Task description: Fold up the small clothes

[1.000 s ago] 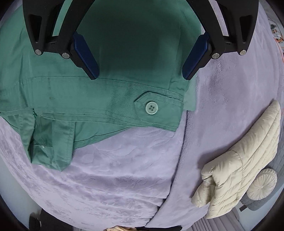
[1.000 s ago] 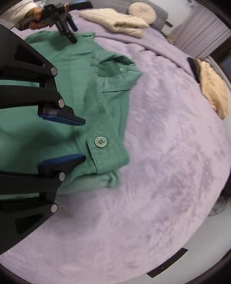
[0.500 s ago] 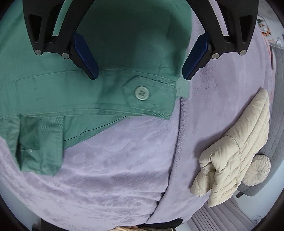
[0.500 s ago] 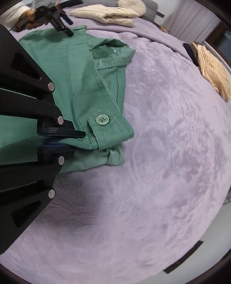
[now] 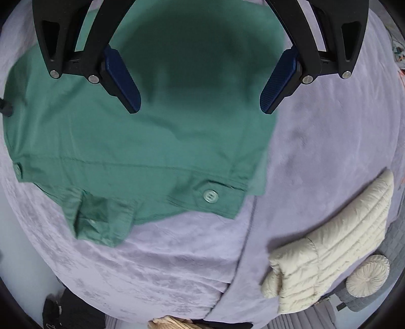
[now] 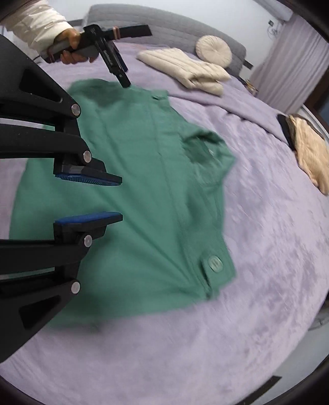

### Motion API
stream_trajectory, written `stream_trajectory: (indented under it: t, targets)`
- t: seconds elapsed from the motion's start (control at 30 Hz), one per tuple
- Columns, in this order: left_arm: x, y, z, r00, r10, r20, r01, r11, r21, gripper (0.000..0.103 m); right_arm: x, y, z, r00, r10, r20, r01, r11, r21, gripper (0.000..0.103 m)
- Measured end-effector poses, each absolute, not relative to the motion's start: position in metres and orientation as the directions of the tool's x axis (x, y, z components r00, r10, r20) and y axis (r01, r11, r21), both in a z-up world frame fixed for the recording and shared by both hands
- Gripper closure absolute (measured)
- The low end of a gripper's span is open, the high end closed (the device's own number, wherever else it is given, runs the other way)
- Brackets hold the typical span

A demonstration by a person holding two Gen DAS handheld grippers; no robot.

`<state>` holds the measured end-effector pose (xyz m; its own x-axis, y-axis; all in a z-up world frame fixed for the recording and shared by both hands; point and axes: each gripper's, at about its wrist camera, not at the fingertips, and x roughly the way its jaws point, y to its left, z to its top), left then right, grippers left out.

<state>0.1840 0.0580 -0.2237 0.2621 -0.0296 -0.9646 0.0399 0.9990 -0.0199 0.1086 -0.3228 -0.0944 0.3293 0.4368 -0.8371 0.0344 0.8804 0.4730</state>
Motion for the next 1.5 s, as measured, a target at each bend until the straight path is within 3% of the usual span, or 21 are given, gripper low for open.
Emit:
stream_trajectory:
  t: [0.13,0.27,0.43,0.57,0.67,0.77,0.97,1.1,1.23,1.5]
  targets:
    - [0.161,0.01,-0.241,0.226,-0.11,-0.968,0.093,0.991,-0.091,0.007,0.104,-0.267,-0.13,0.261,0.517,-0.815,0.023,0.841,0.541,0.081]
    - [0.147,-0.011,-0.286,0.211,-0.003,-0.978,0.141,0.99,0.028,0.006,0.102,-0.245,-0.167,0.218,0.46,-0.861,0.015,0.88,0.474,0.083]
    - [0.141,0.026,-0.276,0.236,-0.054,-0.97,0.101,0.994,-0.031,0.006,0.092,-0.282,-0.149,0.246,0.386,-0.889,0.0,0.917,0.399,0.085]
    - [0.132,0.061,-0.277,0.238,0.109,-0.965,0.066,0.99,0.128,0.006,0.07,-0.336,-0.144,0.262,0.298,-0.918,0.091,0.939,0.331,0.084]
    - [0.122,0.098,-0.285,0.193,0.152,-0.969,-0.009,0.988,0.153,0.006,0.053,-0.377,-0.145,0.278,0.251,-0.927,0.176,0.936,0.306,0.085]
    - [0.113,0.126,-0.287,0.146,0.119,-0.982,-0.096,0.99,0.105,0.006,0.04,-0.399,-0.145,0.284,0.261,-0.922,0.266,0.903,0.338,0.085]
    - [0.098,0.121,-0.271,0.118,0.146,-0.982,-0.079,0.987,0.137,0.006,0.023,-0.388,-0.121,0.283,0.267,-0.921,0.309,0.884,0.351,0.075]
    - [0.084,0.114,-0.254,0.122,0.101,-0.987,-0.071,0.993,0.092,0.006,0.01,-0.363,-0.105,0.29,0.301,-0.908,0.304,0.871,0.386,0.058]
    - [0.075,0.117,-0.236,0.122,0.055,-0.991,-0.064,0.997,0.048,0.006,0.0,-0.329,-0.097,0.269,0.334,-0.903,0.269,0.875,0.403,0.056]
    - [0.035,0.105,-0.205,0.134,0.018,-0.991,0.017,1.0,0.02,0.006,-0.025,-0.283,-0.085,0.253,0.359,-0.898,0.246,0.874,0.419,0.04]
